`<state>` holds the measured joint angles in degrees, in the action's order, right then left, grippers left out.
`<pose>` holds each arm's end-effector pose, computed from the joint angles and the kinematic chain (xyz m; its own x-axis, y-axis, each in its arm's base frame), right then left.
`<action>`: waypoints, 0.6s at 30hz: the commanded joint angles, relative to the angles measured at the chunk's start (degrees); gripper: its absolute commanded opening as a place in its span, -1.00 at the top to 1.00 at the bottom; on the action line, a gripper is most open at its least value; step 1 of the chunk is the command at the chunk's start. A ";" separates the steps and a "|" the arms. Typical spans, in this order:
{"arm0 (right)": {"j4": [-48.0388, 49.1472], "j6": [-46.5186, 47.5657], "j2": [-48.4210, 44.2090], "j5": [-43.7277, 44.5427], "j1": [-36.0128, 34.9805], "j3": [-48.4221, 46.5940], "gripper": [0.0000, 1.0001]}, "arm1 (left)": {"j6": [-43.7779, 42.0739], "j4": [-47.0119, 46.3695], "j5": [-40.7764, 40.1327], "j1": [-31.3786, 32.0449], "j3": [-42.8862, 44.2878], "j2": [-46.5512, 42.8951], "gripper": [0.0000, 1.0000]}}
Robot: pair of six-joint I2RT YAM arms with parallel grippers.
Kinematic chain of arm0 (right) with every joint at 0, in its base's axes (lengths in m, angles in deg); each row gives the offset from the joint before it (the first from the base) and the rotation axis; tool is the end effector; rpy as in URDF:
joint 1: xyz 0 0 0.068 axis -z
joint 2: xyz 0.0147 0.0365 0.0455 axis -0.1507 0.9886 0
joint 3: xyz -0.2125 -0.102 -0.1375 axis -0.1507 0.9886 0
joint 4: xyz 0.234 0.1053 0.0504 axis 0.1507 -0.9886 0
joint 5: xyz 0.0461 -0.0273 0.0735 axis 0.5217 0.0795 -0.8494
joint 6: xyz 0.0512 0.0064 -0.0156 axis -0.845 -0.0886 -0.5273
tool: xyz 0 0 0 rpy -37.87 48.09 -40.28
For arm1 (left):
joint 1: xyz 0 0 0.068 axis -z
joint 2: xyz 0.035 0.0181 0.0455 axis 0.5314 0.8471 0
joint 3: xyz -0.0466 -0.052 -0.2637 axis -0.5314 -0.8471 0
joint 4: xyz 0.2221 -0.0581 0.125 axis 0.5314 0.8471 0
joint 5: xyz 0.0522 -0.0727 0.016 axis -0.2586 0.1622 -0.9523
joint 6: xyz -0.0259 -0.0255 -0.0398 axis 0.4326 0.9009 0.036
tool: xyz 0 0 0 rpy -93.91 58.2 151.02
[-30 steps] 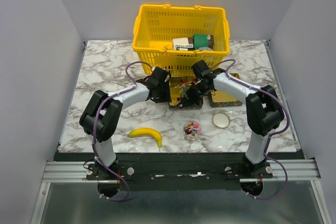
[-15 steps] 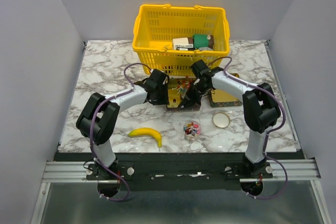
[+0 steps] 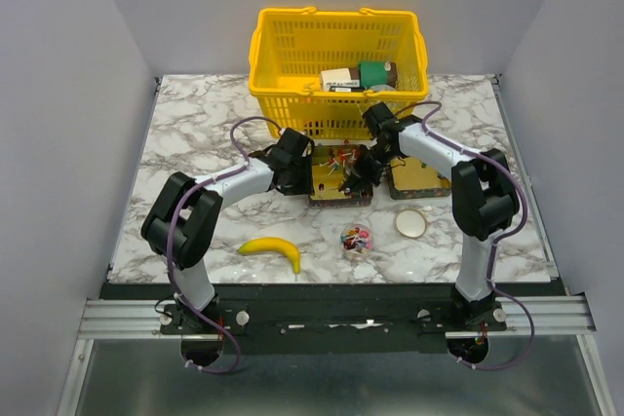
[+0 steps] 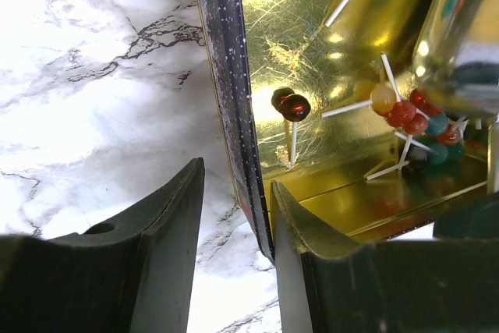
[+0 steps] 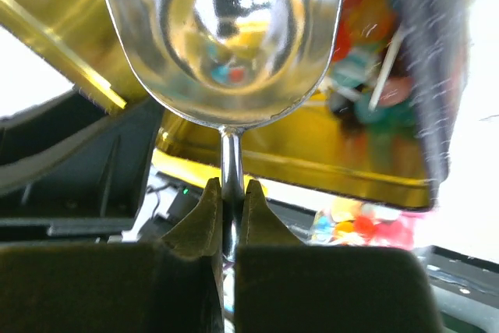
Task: Pack the candies
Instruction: Scoop the fake candies from the storage box.
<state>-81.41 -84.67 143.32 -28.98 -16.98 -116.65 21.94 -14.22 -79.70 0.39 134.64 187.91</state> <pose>0.3424 0.1821 0.1898 -0.9025 0.3724 0.2163 0.4307 0.7837 0.4476 0.3018 -0.1948 0.1806 -0.9030 -0.1209 -0.4123 0.0414 0.9306 -0.3636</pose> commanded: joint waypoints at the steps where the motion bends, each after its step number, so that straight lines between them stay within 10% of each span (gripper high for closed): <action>1: -6.28 2.88 4.16 10.52 2.18 -2.47 0.99 | -1.67 5.63 -1.60 0.03 -0.78 0.06 0.68; 18: -1.80 17.12 2.41 18.26 1.31 3.24 0.99 | -0.52 5.98 -1.86 0.03 3.35 1.82 0.65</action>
<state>-82.29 -72.93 144.21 -21.92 -16.74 -116.65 22.16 -12.78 -79.68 0.68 136.72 188.80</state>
